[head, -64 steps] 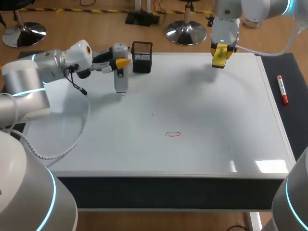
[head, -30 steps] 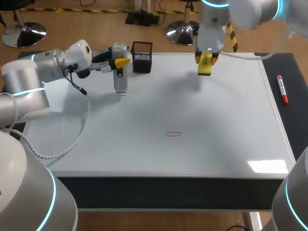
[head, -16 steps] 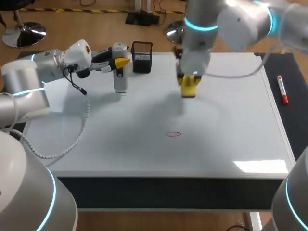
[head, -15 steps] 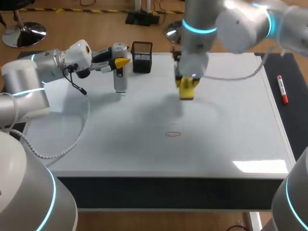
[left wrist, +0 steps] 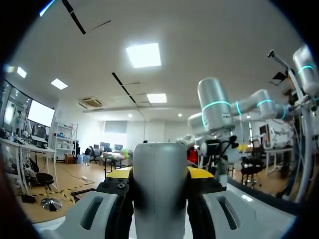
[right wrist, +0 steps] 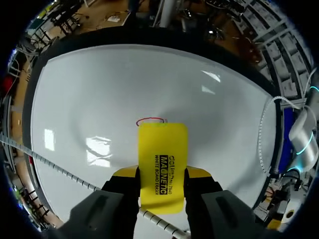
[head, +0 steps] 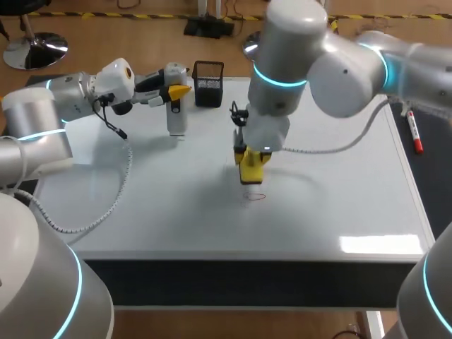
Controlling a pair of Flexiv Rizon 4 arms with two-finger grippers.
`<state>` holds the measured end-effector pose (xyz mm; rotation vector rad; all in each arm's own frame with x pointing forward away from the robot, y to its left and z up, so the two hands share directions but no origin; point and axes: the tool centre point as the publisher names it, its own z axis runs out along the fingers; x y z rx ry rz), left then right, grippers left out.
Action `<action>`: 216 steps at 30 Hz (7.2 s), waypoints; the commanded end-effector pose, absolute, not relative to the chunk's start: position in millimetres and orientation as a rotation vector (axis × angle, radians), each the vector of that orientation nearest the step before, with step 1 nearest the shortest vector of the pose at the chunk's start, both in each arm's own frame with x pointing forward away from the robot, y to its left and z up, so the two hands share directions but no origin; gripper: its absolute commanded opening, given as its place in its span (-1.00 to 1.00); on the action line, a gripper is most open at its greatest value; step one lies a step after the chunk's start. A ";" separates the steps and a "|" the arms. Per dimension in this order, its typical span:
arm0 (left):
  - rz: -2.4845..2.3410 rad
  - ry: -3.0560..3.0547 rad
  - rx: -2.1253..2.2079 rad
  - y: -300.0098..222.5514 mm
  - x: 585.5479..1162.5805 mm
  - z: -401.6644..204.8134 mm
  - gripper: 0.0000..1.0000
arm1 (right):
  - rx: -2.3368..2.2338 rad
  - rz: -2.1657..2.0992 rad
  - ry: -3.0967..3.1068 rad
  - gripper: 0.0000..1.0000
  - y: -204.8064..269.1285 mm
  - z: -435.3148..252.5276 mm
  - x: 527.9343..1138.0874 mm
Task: Pick up the inspection probe, press it on each red-marked spot on the whiteboard one by one, put down the probe, pick up the eraser, and wipe off all the red marks.
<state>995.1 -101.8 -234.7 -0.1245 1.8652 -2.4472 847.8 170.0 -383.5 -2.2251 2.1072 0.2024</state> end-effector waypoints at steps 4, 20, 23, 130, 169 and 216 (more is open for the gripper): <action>-2.448 1.863 -0.123 -101.9 995.7 -234.4 -1.00 | -2.246 0.255 2.090 -1.00 178.8 -393.1 830.4; -2.448 1.863 -0.123 -101.9 995.7 -234.4 -1.00 | -2.305 0.322 2.119 -1.00 189.8 -413.2 815.7; -2.448 1.863 -0.123 -101.9 995.7 -234.4 -1.00 | -2.314 0.324 2.125 -1.00 190.4 -416.3 814.7; -2.448 1.863 -0.123 -101.9 995.7 -234.4 -1.00 | -2.277 0.093 2.116 -1.00 52.8 -374.6 1048.6; -2.448 1.863 -0.123 -101.9 995.7 -234.4 -1.00 | -2.252 0.233 2.178 -1.00 114.9 -413.5 1136.6; -2.448 1.863 -0.123 -101.9 995.7 -234.4 -1.00 | -2.192 0.136 2.238 1.00 101.8 -414.1 1134.3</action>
